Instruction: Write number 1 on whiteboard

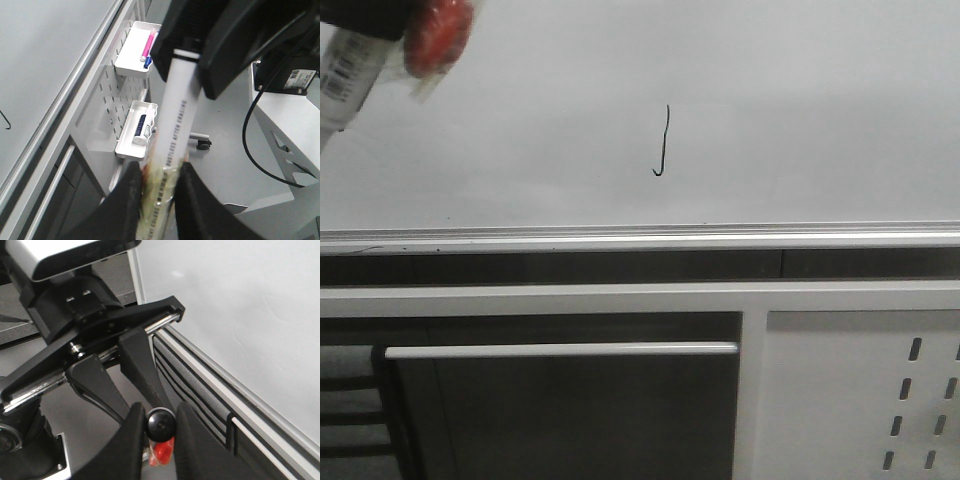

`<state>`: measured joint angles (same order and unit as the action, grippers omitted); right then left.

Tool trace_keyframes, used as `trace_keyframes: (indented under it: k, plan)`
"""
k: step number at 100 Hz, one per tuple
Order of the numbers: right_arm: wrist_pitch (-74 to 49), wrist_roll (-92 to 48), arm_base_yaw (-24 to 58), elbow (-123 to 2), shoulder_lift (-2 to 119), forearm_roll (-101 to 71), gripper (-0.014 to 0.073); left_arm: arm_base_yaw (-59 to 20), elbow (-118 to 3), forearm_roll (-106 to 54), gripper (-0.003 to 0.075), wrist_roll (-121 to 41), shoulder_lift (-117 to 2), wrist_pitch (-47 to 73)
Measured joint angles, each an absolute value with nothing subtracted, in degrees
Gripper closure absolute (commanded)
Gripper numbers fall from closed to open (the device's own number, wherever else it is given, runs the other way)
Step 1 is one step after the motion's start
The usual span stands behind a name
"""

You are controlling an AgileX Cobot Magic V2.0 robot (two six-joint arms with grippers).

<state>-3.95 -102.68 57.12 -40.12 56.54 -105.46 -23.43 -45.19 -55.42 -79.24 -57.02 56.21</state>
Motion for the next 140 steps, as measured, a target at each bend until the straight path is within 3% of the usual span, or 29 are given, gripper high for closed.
trace_keyframes:
  k: [20,27,53,80,95,140]
  plan:
    - [1.43,-102.18,57.12,-40.26,56.39,-105.60,0.0333,-23.68,-44.87,-55.52,0.0741,-77.36,-57.02,52.01]
    - [4.73,-101.87,57.12,-40.14,55.81,-105.60,0.0286,-23.43,-44.56,-55.82,0.0741,-75.87,-57.02,46.54]
    - [20.53,-101.51,57.12,-40.14,50.22,-106.07,0.0294,-23.43,-38.65,-68.04,0.0741,-77.01,-57.02,32.05]
    - [28.37,-101.27,57.12,-40.14,46.74,-106.68,0.0295,-30.12,-32.78,-100.12,0.0741,-106.30,-57.02,13.69]
    - [28.91,-101.27,57.12,-40.14,46.74,-106.90,0.0295,-33.70,-32.65,-101.98,0.0741,-113.03,-58.43,9.36]
    - [29.51,-101.27,57.12,-40.14,46.74,-106.90,0.0295,-30.24,-39.09,-102.08,0.0741,-117.34,-66.63,7.84]
